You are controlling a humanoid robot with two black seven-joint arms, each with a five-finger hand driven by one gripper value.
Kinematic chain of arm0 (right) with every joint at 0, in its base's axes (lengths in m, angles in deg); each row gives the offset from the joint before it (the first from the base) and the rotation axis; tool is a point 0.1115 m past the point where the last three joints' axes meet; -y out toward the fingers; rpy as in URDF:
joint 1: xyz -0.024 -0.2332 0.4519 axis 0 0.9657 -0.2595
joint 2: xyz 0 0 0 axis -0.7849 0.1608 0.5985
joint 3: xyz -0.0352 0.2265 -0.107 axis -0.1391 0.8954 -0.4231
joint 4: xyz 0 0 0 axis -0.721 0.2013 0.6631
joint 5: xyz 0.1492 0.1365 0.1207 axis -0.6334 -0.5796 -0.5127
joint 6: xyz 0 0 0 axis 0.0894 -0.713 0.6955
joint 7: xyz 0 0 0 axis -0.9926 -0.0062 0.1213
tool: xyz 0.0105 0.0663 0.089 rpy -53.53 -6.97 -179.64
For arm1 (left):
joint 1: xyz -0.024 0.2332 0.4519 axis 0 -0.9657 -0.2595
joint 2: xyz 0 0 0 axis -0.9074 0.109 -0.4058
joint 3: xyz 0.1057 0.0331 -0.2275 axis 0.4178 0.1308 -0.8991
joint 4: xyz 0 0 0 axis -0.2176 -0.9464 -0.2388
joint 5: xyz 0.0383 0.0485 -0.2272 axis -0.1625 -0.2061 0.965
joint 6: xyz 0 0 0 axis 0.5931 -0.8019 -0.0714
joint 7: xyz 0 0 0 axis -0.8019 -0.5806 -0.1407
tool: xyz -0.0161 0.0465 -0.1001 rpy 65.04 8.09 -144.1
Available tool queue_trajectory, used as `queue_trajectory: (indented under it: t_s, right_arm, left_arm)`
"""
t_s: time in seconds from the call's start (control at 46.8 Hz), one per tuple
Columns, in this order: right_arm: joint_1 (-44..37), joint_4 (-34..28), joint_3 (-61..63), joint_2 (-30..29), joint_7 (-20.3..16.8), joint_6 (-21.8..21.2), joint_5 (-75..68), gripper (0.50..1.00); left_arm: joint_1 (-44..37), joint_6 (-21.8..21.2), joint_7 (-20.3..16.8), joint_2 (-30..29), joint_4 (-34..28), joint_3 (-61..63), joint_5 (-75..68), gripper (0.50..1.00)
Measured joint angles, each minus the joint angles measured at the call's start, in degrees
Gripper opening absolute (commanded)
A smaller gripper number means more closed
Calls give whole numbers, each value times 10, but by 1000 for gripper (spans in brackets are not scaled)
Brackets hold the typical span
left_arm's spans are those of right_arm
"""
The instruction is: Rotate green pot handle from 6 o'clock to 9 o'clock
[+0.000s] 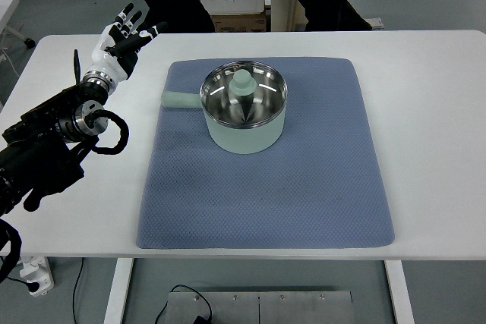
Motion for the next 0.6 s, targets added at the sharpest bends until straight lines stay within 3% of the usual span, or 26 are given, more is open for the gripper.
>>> queue_trajectory:
  t_s: [0.599]
  right_arm:
    - [0, 0, 0, 0, 0, 0, 0, 1000]
  left_arm:
    - [-13, 1, -1, 16, -10, -8, 0, 1000]
